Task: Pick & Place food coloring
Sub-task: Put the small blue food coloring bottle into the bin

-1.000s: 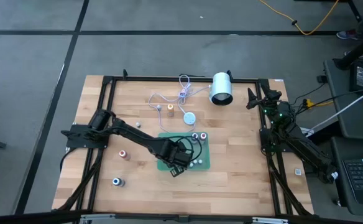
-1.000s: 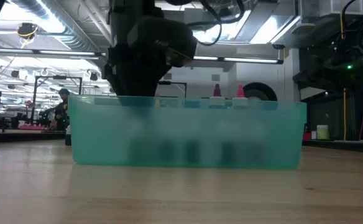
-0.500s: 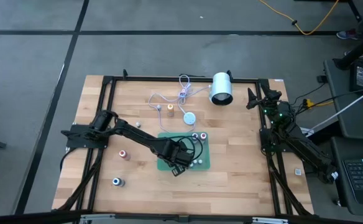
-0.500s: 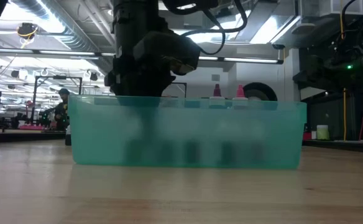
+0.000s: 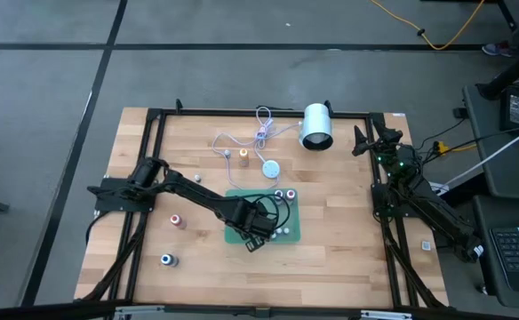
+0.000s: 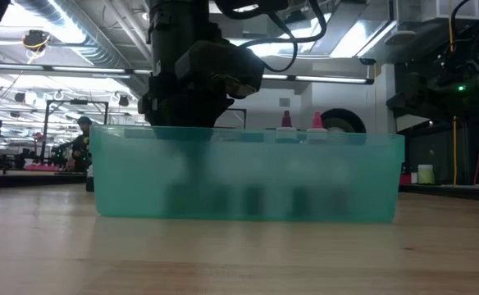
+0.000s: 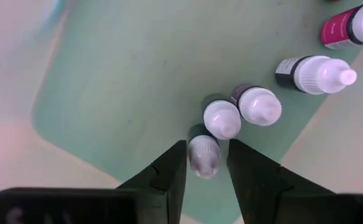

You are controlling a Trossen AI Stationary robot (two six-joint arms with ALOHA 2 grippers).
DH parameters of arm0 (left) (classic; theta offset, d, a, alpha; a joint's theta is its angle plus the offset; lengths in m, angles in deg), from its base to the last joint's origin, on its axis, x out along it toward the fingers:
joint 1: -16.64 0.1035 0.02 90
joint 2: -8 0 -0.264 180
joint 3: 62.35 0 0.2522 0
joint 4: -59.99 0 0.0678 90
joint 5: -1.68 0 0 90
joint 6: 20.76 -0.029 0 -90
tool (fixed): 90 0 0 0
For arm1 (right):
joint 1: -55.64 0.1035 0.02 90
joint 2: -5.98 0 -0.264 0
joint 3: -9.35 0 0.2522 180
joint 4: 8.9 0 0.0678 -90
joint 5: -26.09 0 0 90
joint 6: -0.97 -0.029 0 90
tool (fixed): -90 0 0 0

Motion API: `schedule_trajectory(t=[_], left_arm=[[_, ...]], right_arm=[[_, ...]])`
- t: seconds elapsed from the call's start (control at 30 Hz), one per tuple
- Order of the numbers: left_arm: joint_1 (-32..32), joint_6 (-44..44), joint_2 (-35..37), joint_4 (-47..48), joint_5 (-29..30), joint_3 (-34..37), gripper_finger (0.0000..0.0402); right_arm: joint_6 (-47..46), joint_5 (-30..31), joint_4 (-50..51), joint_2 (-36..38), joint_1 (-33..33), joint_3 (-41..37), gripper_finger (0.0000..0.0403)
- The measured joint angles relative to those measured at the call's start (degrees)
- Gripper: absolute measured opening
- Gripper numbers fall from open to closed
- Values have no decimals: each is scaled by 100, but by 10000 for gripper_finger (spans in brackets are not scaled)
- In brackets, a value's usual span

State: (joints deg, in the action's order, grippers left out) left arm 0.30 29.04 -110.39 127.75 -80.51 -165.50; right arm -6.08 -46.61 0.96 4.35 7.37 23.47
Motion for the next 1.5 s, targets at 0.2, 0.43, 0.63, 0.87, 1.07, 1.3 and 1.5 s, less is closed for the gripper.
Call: schedule_trajectory(t=[0.2, 0.43, 0.63, 0.87, 1.07, 1.3, 1.5], left_arm=[[18, 37, 142, 47, 3, 4, 120], [105, -188, 630, 101, 334, 0, 165], [261, -588, 1200, 154, 650, -4, 244], [635, -914, 1751, 464, 750, -4, 310], [1260, -1123, 2081, 842, 554, -4, 310], [2147, -1163, 2280, 1309, 756, -7, 308], [2981, -1251, 2299, 1352, 799, -7, 308]], right_arm=[[-2, 0, -2, 0, 1, 0, 384], [0, 0, -2, 0, -1, 0, 384], [0, 0, -2, 0, -1, 0, 384], [0, 0, -1, 0, -1, 0, 384], [0, 0, 0, 0, -1, 0, 384], [-2, 0, -2, 0, 1, 0, 384], [-1, 0, -1, 0, 0, 0, 384]])
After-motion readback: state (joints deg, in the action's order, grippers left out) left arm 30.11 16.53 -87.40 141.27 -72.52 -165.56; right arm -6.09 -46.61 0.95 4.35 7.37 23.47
